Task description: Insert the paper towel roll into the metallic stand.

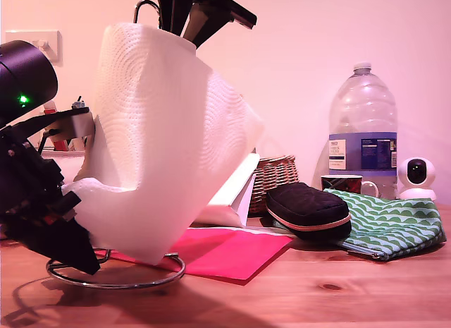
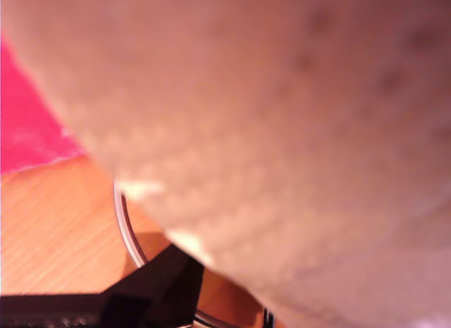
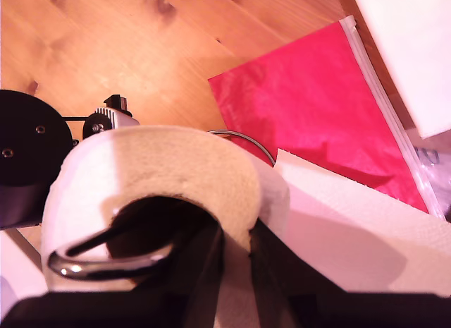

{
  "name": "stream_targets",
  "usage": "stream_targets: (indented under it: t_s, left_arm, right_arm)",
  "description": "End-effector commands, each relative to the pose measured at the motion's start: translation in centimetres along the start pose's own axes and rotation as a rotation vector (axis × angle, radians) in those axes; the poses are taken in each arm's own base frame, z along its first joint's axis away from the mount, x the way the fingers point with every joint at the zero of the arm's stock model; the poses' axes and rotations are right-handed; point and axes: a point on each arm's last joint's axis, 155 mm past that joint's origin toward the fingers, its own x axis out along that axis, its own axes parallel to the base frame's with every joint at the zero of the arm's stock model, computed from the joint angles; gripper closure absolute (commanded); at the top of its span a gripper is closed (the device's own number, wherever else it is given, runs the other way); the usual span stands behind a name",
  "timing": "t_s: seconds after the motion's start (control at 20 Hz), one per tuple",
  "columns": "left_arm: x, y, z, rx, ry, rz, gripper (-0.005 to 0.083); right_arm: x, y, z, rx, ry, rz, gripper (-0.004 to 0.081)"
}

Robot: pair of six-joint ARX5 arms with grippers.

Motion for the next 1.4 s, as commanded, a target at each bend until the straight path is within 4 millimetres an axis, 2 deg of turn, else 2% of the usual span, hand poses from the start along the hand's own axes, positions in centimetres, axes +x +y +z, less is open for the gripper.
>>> stream_targets:
  t_s: [0.0, 0.5, 0.85, 1.35]
  left_arm:
    - [0.4, 0.0, -1.3, -0.016, 0.032, 0.000, 0.0487]
    - [0.4, -0.1, -1.4, -0.018, 0.040, -0.002, 0.0487]
    - [0.3, -0.3, -2.3, -0.025, 0.072, -0.013, 0.0487]
    - [0.3, -0.3, -2.6, -0.025, 0.086, -0.012, 0.0487]
  right_arm:
    - [-2.1, 0.8, -0.2, -0.016, -0.028, 0.011, 0.0783]
    - [-5.5, 0.0, 0.7, -0.023, -0.113, -0.025, 0.0783]
    - [-6.7, 0.2, 1.1, -0.027, -0.144, -0.020, 0.0783]
    - [-10.4, 0.1, 1.5, -0.023, -0.223, -0.018, 0.0783]
